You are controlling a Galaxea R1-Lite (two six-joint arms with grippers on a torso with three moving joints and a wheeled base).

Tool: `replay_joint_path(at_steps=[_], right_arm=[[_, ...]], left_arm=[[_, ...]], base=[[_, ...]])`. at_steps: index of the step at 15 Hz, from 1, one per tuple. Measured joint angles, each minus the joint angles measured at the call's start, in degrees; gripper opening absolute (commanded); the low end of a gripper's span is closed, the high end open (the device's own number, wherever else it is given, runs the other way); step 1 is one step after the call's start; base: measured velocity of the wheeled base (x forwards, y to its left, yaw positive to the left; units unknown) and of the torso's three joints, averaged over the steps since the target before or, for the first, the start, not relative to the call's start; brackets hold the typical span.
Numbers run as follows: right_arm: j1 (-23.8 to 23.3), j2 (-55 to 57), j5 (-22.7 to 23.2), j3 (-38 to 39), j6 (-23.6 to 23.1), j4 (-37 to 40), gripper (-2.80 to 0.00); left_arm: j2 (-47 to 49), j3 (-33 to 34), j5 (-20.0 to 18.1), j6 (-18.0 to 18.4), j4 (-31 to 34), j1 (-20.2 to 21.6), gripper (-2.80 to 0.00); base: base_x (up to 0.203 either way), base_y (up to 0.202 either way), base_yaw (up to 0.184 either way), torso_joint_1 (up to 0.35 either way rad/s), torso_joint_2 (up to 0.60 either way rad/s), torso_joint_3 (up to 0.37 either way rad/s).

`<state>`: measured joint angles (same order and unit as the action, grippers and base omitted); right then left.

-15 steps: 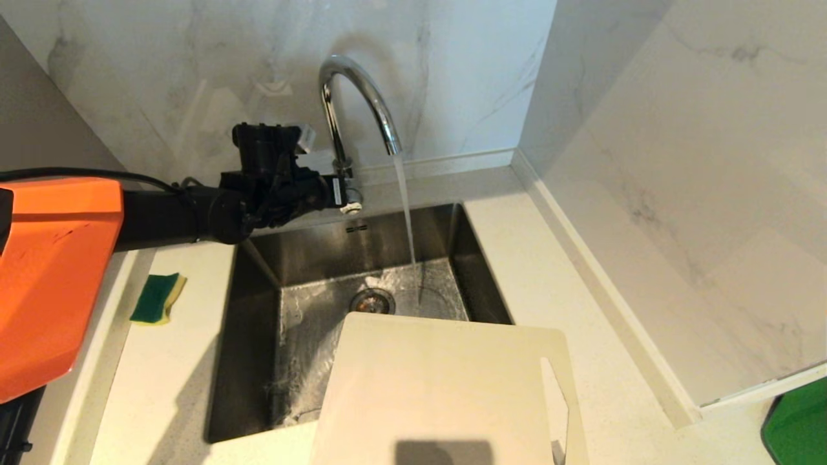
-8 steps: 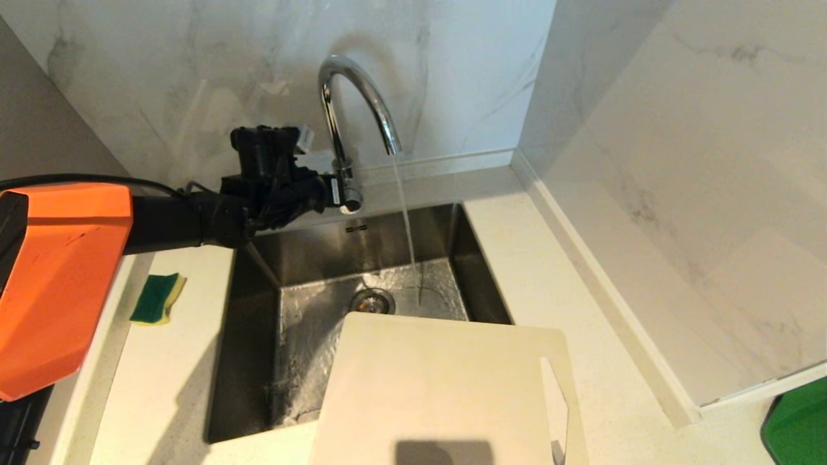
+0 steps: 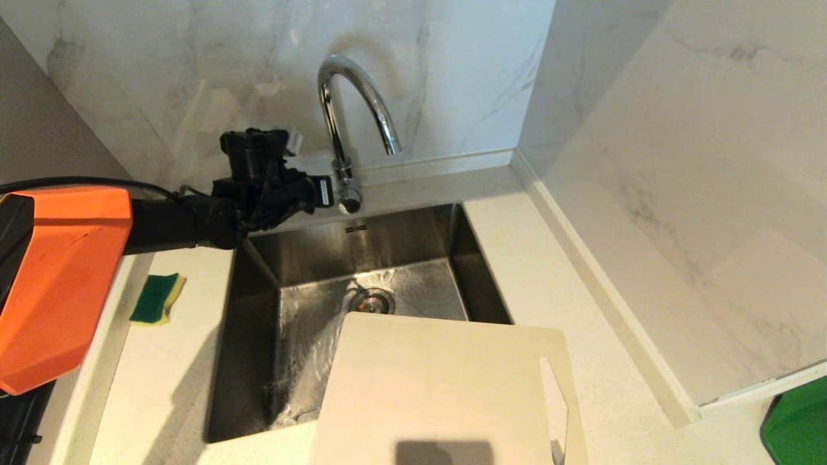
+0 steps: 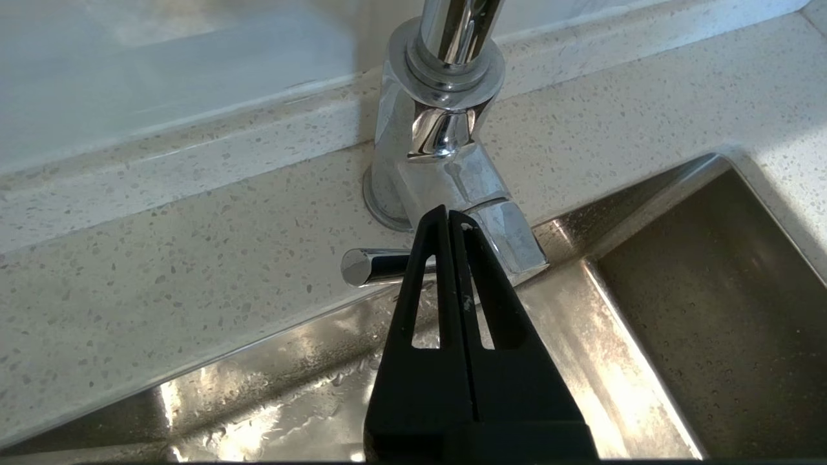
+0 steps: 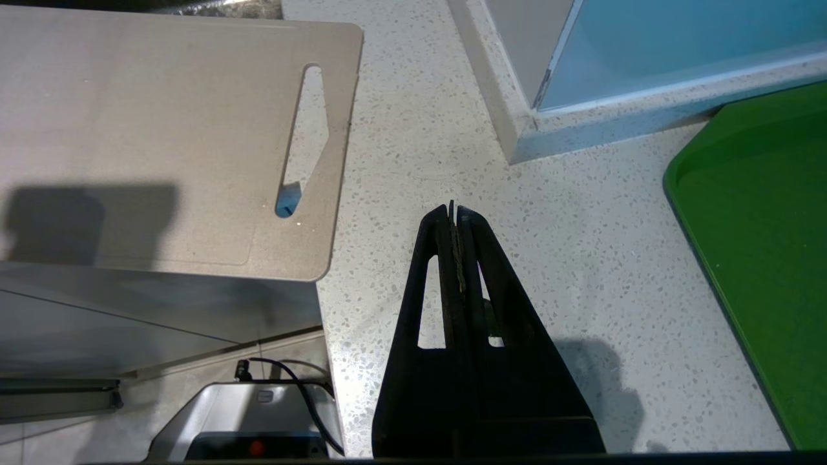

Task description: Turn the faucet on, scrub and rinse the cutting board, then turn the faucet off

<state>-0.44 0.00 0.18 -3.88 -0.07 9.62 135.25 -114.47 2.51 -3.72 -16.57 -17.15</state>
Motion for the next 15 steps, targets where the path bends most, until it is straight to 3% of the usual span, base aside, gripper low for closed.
replay_joint_path(at_steps=[6, 13, 15], right_arm=[[0.0, 0.0, 0.0, 0.0, 0.0, 0.0, -2.8], [0.0, 0.0, 0.0, 0.0, 0.0, 0.0, -2.8], [0.0, 0.0, 0.0, 0.0, 0.0, 0.01, -2.8]], left_arm=[[-3.28, 1.49, 1.51, 0.0, 1.7, -0.25, -2.8], [-23.82, 12.36, 2.12, 0.28, 13.75, -4.03, -2.8], [-30.54, 14.25, 1.95, 0.22, 20.44, -3.79, -2.8]], base=[[0.0, 0.0, 0.0, 0.0, 0.0, 0.0], [0.0, 0.0, 0.0, 0.0, 0.0, 0.0], [0.0, 0.0, 0.0, 0.0, 0.0, 0.0]])
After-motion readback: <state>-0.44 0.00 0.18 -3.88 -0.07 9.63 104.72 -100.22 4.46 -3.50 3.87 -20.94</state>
